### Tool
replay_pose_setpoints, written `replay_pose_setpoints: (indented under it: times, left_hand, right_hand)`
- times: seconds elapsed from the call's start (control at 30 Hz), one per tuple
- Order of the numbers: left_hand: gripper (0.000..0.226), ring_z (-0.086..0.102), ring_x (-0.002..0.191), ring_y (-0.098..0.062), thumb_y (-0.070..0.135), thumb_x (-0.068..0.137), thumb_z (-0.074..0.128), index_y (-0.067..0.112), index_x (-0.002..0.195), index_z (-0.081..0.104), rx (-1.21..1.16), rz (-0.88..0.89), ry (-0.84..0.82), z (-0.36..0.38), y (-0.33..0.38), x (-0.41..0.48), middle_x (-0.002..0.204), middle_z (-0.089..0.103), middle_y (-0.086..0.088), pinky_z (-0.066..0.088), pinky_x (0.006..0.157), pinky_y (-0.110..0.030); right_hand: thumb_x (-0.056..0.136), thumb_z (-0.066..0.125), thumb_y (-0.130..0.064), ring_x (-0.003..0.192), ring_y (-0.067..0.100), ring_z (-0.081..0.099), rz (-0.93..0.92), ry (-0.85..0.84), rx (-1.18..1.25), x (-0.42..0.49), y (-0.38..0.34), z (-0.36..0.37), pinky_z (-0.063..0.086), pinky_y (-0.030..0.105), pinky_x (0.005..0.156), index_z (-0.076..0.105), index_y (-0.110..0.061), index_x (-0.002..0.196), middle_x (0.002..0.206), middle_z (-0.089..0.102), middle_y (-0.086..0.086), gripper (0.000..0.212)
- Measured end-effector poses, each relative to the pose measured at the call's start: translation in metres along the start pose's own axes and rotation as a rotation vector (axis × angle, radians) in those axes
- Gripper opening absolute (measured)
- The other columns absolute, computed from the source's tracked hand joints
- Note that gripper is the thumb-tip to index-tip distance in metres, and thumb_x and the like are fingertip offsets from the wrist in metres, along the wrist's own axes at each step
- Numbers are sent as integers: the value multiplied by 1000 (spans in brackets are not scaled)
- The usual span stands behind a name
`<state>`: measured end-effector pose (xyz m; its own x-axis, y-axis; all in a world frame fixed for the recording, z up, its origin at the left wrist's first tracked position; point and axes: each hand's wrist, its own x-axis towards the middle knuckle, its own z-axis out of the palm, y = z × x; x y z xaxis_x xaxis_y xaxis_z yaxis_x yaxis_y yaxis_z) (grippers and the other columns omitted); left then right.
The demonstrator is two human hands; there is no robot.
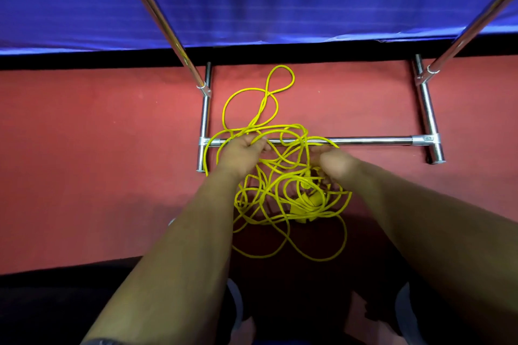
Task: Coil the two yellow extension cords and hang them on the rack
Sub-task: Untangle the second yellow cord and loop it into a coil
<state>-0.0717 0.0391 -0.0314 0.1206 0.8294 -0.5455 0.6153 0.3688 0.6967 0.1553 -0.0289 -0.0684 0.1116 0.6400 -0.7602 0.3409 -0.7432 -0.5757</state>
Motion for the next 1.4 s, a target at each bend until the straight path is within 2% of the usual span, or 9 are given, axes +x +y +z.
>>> replay_pose_setpoints:
  times: [0.13, 0.33, 0.5, 0.6, 0.73, 0.87, 0.93, 1.07, 1.4]
  left_hand:
    - [18, 70, 93, -22, 26, 95, 60, 26, 95, 79, 169, -24, -73, -17, -12, -2, 100, 77, -3, 54, 94, -41]
    - [42, 62, 117, -18, 10, 97, 48, 34, 121, 73, 582, -72, -377, -26, -6, -21, 124, 70, 6, 47, 105, -30]
    - [29, 66, 97, -26, 12, 101, 44, 10, 110, 71, 709, -123, -323, -21, 25, -34, 118, 71, -7, 44, 72, -25]
    - [27, 64, 116, -32, 16, 103, 48, 5, 120, 67, 789, -92, -280, -24, 48, -48, 127, 67, -7, 44, 70, -24]
    - [35, 64, 113, -36, 23, 96, 57, 8, 128, 57, 678, 8, -60, -34, 70, -58, 133, 64, -19, 45, 78, -33]
    - [88, 45, 143, -30, 25, 91, 73, 15, 162, 23, 442, 238, 77, -53, 114, -78, 160, 39, -12, 41, 112, -37]
    - [74, 51, 138, -27, 27, 92, 73, 19, 156, 36, 370, 341, 153, -67, 138, -85, 151, 50, -8, 43, 108, -36]
    - [22, 65, 89, -28, 40, 103, 57, 18, 106, 56, 259, 447, 265, -102, 185, -111, 87, 63, -1, 43, 71, -35]
    - [30, 72, 68, -24, 31, 110, 47, 10, 98, 65, 265, 642, 42, -178, 297, -203, 81, 67, -9, 59, 70, -40]
  right_hand:
    - [103, 70, -33, 63, 10, 52, -94, 0, 72, -7, -6, -2, 40, 26, 57, 73, -24, 96, 71, 58, -7, 12]
    - [105, 67, -20, 59, 8, 55, -200, 99, 246, -15, -34, -8, 40, 12, 46, 74, -15, 88, 68, 71, -8, 19]
    - [105, 67, -14, 65, 7, 59, -299, 164, 288, -34, -61, -23, 47, 21, 66, 67, -16, 76, 73, 70, -5, 29]
    - [108, 57, -7, 55, 7, 58, -366, 109, 308, -56, -81, -31, 51, 22, 58, 71, -14, 96, 77, 62, 1, 20]
    - [108, 56, -7, 69, 25, 43, -476, 84, 98, -88, -104, -41, 41, 34, 63, 77, -24, 107, 79, 49, 9, 28]
    - [108, 56, -6, 76, 28, 52, -564, 43, -10, -133, -135, -57, 52, 41, 66, 78, -26, 106, 84, 53, 11, 29]
    - [111, 54, -11, 72, 26, 56, -600, 26, -9, -157, -157, -69, 54, 43, 65, 77, -25, 110, 87, 52, 13, 28]
    - [114, 50, -22, 71, 17, 67, -618, 29, 11, -206, -198, -98, 64, 46, 70, 75, -34, 113, 97, 57, 9, 28]
    - [99, 66, -56, 69, 19, 48, -774, 200, 13, -313, -250, -136, 49, 36, 61, 78, -35, 107, 86, 56, 0, 26]
